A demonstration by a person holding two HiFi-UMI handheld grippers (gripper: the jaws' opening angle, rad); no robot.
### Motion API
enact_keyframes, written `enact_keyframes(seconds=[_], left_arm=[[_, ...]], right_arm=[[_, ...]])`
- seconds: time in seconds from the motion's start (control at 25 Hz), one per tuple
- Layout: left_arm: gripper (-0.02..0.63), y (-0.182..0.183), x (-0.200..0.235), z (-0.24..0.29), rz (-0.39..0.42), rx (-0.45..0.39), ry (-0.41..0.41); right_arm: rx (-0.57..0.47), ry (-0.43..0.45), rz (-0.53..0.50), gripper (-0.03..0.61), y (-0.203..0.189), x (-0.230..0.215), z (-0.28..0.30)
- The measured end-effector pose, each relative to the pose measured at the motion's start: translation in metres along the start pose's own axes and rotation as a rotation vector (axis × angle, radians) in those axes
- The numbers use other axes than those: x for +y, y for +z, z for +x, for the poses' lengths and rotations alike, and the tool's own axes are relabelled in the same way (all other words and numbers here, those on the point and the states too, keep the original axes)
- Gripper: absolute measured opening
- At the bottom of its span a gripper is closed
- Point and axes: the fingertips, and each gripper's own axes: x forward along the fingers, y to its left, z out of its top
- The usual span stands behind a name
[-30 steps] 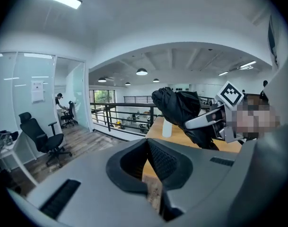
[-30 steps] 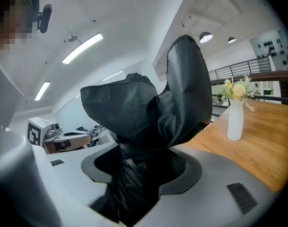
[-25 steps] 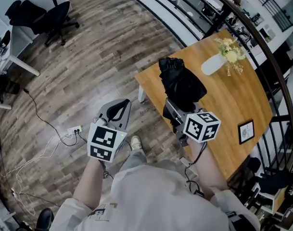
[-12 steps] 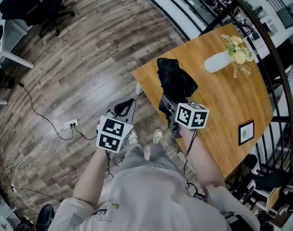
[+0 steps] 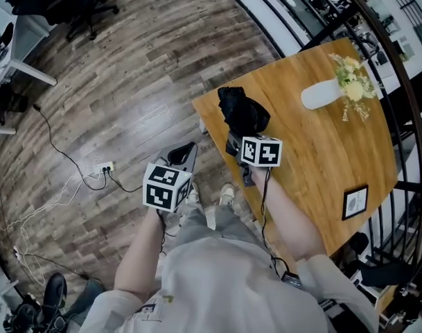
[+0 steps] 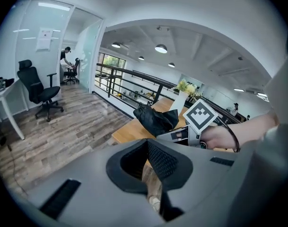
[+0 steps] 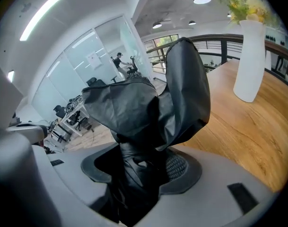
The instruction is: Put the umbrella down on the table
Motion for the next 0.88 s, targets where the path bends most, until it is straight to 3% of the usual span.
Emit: enact_keyframes(seconds=[0.6,0.76,0.88], left_arm=[[0.017,-0.017,-0.012,0.015,-0.04,0.047,0.021],[0.017,-0.018,-0.011,0.012,-0.037,0.052,0.026],[0.017,-0.013,-0.009,0.009,-0.031,0.041,0.031]], right_arm=[[0.11,-0.066,-0.081,0.272,-0.013,-0.026,0.052],[0.07,-0.012,-0.032,0.287,-0.007,-0.018,0.046],[0.028,-0.007,-0.088,0.286,0.007,-0.01,0.032]])
